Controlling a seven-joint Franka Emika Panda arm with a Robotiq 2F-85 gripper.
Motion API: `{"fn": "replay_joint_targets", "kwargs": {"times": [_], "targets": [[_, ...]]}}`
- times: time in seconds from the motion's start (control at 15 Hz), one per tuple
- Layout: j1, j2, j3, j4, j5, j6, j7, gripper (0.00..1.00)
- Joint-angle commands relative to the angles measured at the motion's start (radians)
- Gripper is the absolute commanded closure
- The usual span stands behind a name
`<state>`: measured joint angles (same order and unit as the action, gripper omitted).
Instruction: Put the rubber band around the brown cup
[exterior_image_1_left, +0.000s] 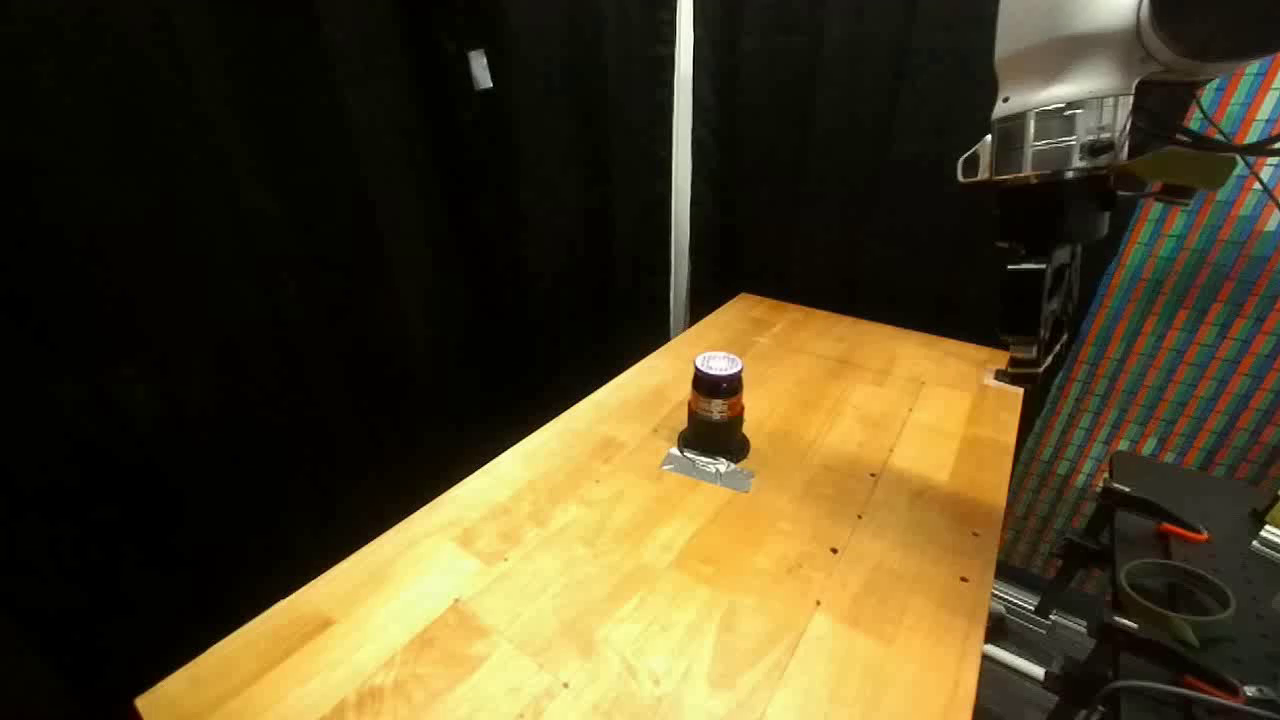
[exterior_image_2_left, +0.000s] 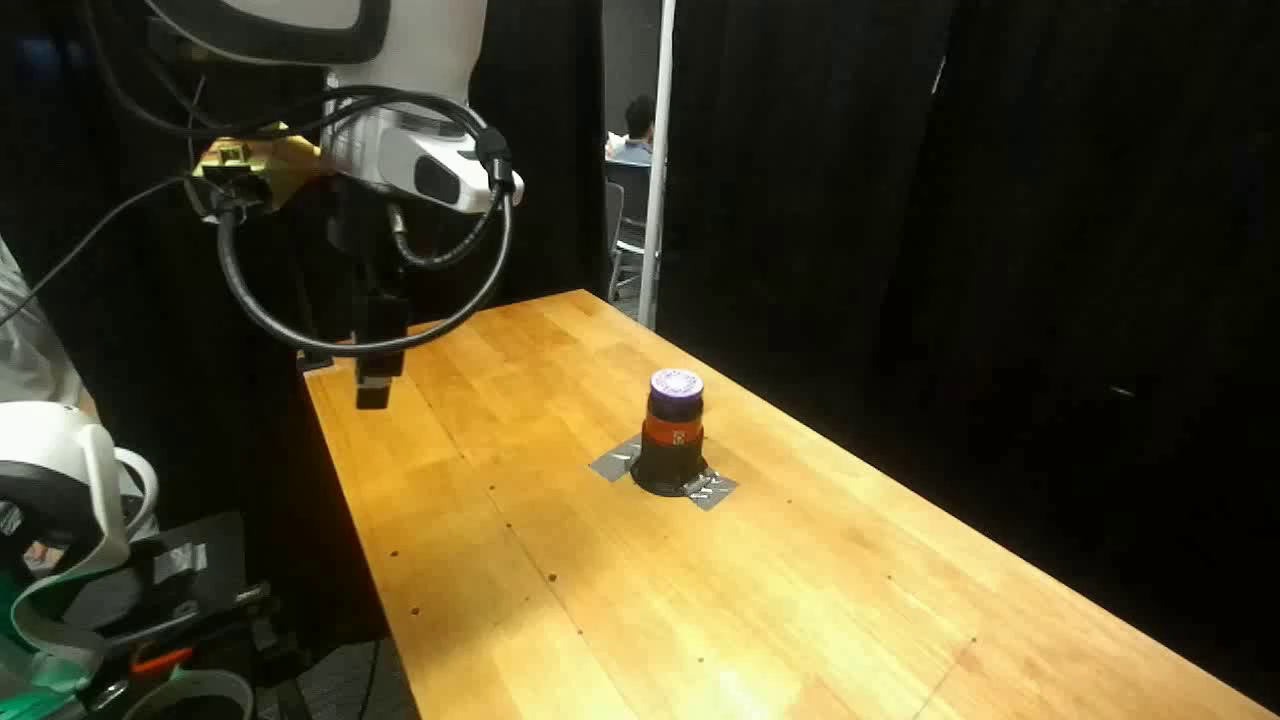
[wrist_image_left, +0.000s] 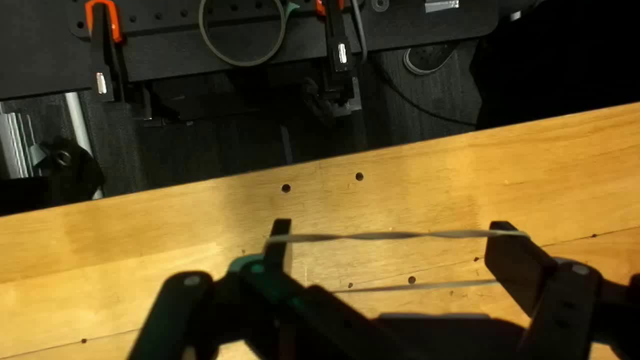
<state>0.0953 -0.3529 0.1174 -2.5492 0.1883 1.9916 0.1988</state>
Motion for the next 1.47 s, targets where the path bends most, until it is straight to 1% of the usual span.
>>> {"fn": "replay_joint_targets", "kwargs": {"times": [0.0,0.2,0.33,0.47,0.6,0.73,0.8,0.87,1.0,1.07,1.2,1.4], "targets": [[-0.001,0.000,0.000,0.005,0.000,-0.003,0.000,0.00],[-0.001,-0.001,0.000,0.007,0.000,-0.003,0.000,0.00],[-0.016,0.133,0.028,0.127,-0.059,0.041,0.064,0.00],[-0.027,0.236,0.045,0.227,-0.150,0.090,0.107,0.00],[-0.027,0.336,0.044,0.324,-0.251,0.114,0.133,0.00],[-0.016,0.444,0.023,0.424,-0.305,0.161,0.127,0.00],[-0.012,0.499,0.011,0.471,-0.306,0.198,0.111,0.00],[-0.011,0.553,-0.002,0.513,-0.291,0.254,0.092,0.00],[-0.010,0.669,-0.021,0.617,-0.263,0.326,0.067,0.00],[-0.011,0.728,-0.026,0.676,-0.242,0.343,0.044,0.00],[-0.003,0.828,-0.043,0.790,-0.250,0.370,0.024,0.00],[0.000,0.949,-0.049,0.946,-0.239,0.344,-0.015,0.00]]}}
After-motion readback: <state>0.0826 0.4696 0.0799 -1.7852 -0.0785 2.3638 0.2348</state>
